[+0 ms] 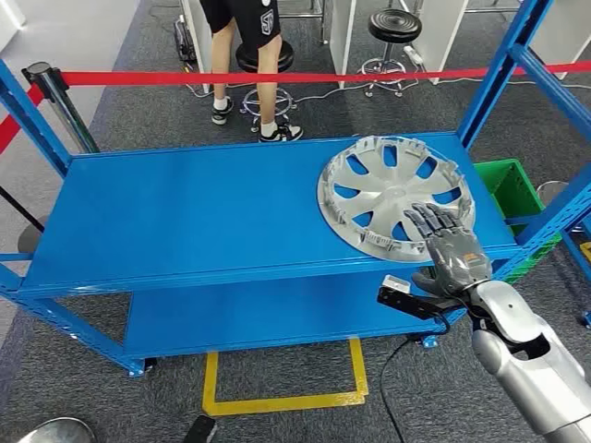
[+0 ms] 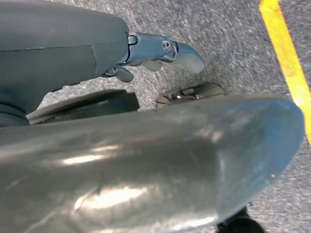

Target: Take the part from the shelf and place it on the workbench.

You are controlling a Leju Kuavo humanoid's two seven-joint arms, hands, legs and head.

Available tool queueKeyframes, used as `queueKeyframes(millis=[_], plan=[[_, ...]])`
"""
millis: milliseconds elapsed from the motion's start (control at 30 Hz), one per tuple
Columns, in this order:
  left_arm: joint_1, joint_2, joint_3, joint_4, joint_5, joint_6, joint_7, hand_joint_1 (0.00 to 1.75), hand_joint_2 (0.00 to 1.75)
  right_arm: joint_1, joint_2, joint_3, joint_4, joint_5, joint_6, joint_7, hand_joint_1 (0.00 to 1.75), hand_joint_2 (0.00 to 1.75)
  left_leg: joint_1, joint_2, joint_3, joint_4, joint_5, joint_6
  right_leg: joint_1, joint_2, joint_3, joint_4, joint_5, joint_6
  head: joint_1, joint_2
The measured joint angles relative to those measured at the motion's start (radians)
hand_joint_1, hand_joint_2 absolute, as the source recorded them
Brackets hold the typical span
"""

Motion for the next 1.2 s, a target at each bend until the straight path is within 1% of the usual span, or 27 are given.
queueKeyframes(millis=[33,67,100,133,167,233,267,333,367,400,433,467,500,533,567,600,667,800,933,1033,1200], plan=[[0.000,0.000,0.000,0.000,0.000,0.000,0.000,0.00,0.00,0.000,0.000,0.001,0.001,0.000,0.001,0.000,0.00,1.75,-0.001,0.000,-0.003,0.001,-0.001,-0.004,0.001,0.001,0.000,0.003,-0.003,-0.012,0.000,0.000],[0.000,0.000,0.000,0.000,0.000,0.000,0.000,0.00,0.00,0.001,0.000,0.002,0.002,0.000,0.001,0.000,0.00,1.75,-0.002,0.000,-0.004,0.001,-0.002,-0.008,0.003,0.002,-0.002,0.005,-0.004,-0.021,0.000,0.000],[0.000,0.001,0.000,0.000,0.000,0.000,0.000,0.00,0.00,0.002,0.000,0.003,0.003,0.000,0.002,0.001,0.00,1.75,-0.002,0.000,-0.006,0.001,-0.004,-0.014,0.004,0.004,-0.004,0.008,-0.007,-0.036,0.001,0.000],[0.000,0.001,0.000,0.000,0.000,0.000,0.000,0.00,0.00,0.002,0.001,0.005,0.004,0.001,0.003,0.001,0.00,1.75,-0.003,0.000,-0.007,-0.002,-0.004,-0.015,0.004,0.005,-0.006,0.012,0.000,-0.046,-0.001,0.000],[0.000,0.002,0.000,0.000,-0.001,0.000,0.000,0.00,0.00,0.002,0.001,0.006,0.006,0.002,0.004,0.001,0.00,1.75,-0.003,0.000,-0.006,-0.006,-0.002,-0.009,0.004,0.007,-0.009,0.012,0.004,-0.049,-0.002,0.000],[-0.001,0.002,0.000,0.000,-0.001,0.000,0.000,0.00,0.00,0.000,0.001,0.011,0.010,0.005,0.008,0.001,0.00,1.75,-0.004,0.000,-0.006,-0.014,0.005,0.010,0.004,0.010,-0.013,0.011,0.006,-0.050,-0.003,0.000],[-0.001,0.002,0.000,0.000,-0.001,0.000,0.000,0.00,0.00,-0.001,0.001,0.013,0.012,0.006,0.010,0.001,0.00,1.75,-0.004,0.000,-0.005,-0.017,0.008,0.017,0.004,0.011,-0.014,0.011,0.005,-0.052,-0.003,0.000],[-0.002,0.001,0.000,0.000,-0.001,0.001,0.002,0.00,0.00,-0.003,0.001,0.019,0.018,0.009,0.014,0.002,0.00,1.75,-0.004,0.000,-0.004,-0.020,0.012,0.022,0.007,0.013,-0.014,0.010,0.001,-0.057,-0.003,0.000],[-0.002,0.001,0.000,0.000,-0.001,0.002,0.003,0.00,0.00,-0.005,0.001,0.022,0.021,0.011,0.017,0.004,0.00,1.75,-0.003,0.000,-0.003,-0.023,0.012,0.022,0.009,0.013,-0.014,0.010,0.000,-0.061,-0.003,0.000],[-0.002,0.001,0.000,0.000,-0.002,0.003,0.004,0.00,0.00,-0.007,0.001,0.025,0.025,0.013,0.020,0.006,0.00,1.75,-0.002,0.000,-0.001,-0.026,0.011,0.019,0.011,0.014,-0.014,0.010,-0.001,-0.065,-0.002,0.000],[-0.002,0.001,0.000,0.000,-0.002,0.004,0.006,0.00,0.00,-0.010,0.001,0.028,0.028,0.015,0.023,0.008,0.00,1.75,0.000,0.000,0.000,-0.029,0.009,0.011,0.014,0.014,-0.014,0.010,-0.002,-0.067,-0.002,0.000],[-0.002,0.000,0.000,0.000,-0.003,0.004,0.007,0.00,0.00,-0.013,0.001,0.030,0.032,0.016,0.027,0.010,0.00,1.75,0.002,0.000,0.001,-0.033,0.008,-0.004,0.016,0.014,-0.014,0.010,-0.003,-0.069,-0.002,0.000],[-0.002,0.000,0.000,0.000,-0.004,0.004,0.008,0.00,0.00,-0.016,0.001,0.033,0.035,0.017,0.030,0.011,0.00,1.75,0.005,0.000,0.002,-0.035,0.007,-0.022,0.017,0.014,-0.014,0.011,-0.003,-0.070,-0.002,0.000],[-0.002,0.000,0.000,0.000,-0.004,0.004,0.009,0.00,0.00,-0.019,0.001,0.036,0.038,0.018,0.033,0.012,0.00,1.75,0.006,0.000,0.002,-0.037,0.007,-0.037,0.018,0.013,-0.014,0.011,-0.003,-0.071,-0.002,0.000],[-0.002,0.000,0.000,0.000,-0.004,0.004,0.009,0.00,0.00,-0.021,0.001,0.039,0.040,0.018,0.034,0.012,0.00,1.75,0.007,0.000,0.003,-0.038,0.007,-0.047,0.019,0.013,-0.013,0.010,-0.002,-0.071,-0.001,0.000],[-0.002,0.000,0.000,0.000,-0.004,0.004,0.009,0.00,0.00,-0.024,0.001,0.042,0.043,0.018,0.035,0.012,0.00,1.75,0.008,0.000,0.003,-0.038,0.007,-0.050,0.019,0.012,-0.011,0.009,-0.001,-0.071,-0.001,0.000],[-0.002,-0.001,0.000,0.000,-0.004,0.004,0.009,0.00,0.00,-0.028,0.002,0.047,0.048,0.018,0.037,0.013,0.00,1.75,0.007,0.000,0.003,-0.037,0.008,-0.048,0.019,0.012,-0.008,0.005,0.001,-0.071,-0.001,0.000],[-0.002,-0.001,0.000,0.000,-0.011,0.002,0.012,0.00,0.00,-0.039,0.007,0.060,0.066,0.043,0.040,0.013,0.00,1.75,0.006,0.000,0.004,-0.037,0.010,-0.044,0.018,0.012,-0.002,-0.004,0.006,-0.065,-0.001,0.000],[-0.002,-0.001,-0.001,0.000,-0.020,-0.002,0.016,0.00,0.00,-0.066,0.040,0.086,0.119,0.101,0.022,0.024,0.00,1.75,0.006,0.000,0.005,-0.036,0.010,-0.041,0.018,0.011,0.001,-0.008,0.008,-0.063,-0.001,0.000],[-0.002,-0.001,-0.002,0.000,-0.021,-0.003,0.016,0.00,0.00,-0.082,0.064,0.104,0.151,0.115,0.017,0.030,0.00,1.75,0.005,0.000,0.005,-0.036,0.010,-0.039,0.017,0.010,0.002,-0.009,0.008,-0.063,-0.001,0.000],[-0.002,-0.001,-0.002,0.000,-0.023,-0.003,0.018,0.00,0.00,-0.096,0.081,0.121,0.179,0.119,0.015,0.031,0.00,1.75,0.005,0.000,0.005,-0.036,0.009,-0.038,0.017,0.010,0.003,-0.009,0.008,-0.063,-0.001,0.000]])
